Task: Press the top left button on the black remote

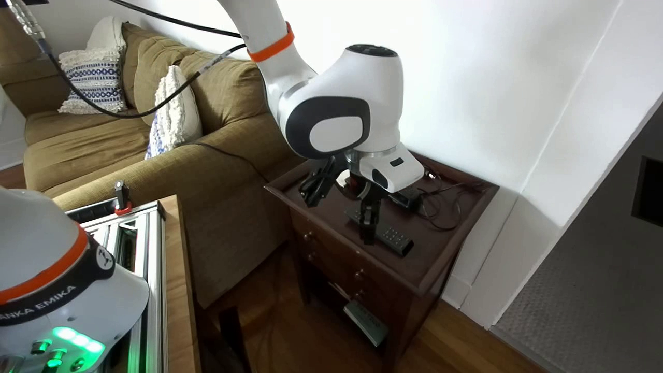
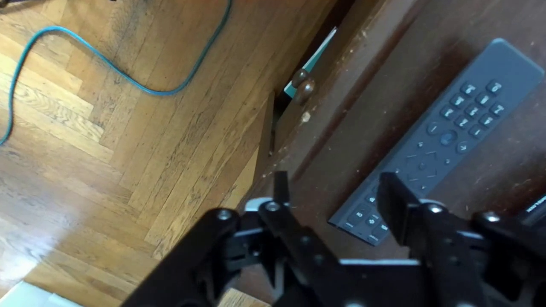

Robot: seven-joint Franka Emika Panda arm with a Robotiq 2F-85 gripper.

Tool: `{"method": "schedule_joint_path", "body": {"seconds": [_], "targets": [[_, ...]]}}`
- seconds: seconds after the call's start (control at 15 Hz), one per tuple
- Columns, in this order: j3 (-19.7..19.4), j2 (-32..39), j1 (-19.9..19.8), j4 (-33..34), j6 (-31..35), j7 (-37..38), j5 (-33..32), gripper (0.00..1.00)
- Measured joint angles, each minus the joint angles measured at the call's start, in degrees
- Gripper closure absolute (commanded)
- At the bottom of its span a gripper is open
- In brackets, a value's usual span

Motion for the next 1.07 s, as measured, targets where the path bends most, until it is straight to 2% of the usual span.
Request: {"method": "schedule_joint_path", "body": {"seconds": [0.13,0.27,0.67,1.07], "targets": [[0.1,2.9,0.8,0.7,4.0,-0.1,3.6,0.89],[0.2,5.3,1.6,1.6,7.6,-0.3,6.6,1.0],[0.0,10.8,3.6,5.0,15.5,-1.1,12.2,1.0],[-5.5,14.2,8.4,7.0,17.7,-1.8,14.0,1.0]]}}
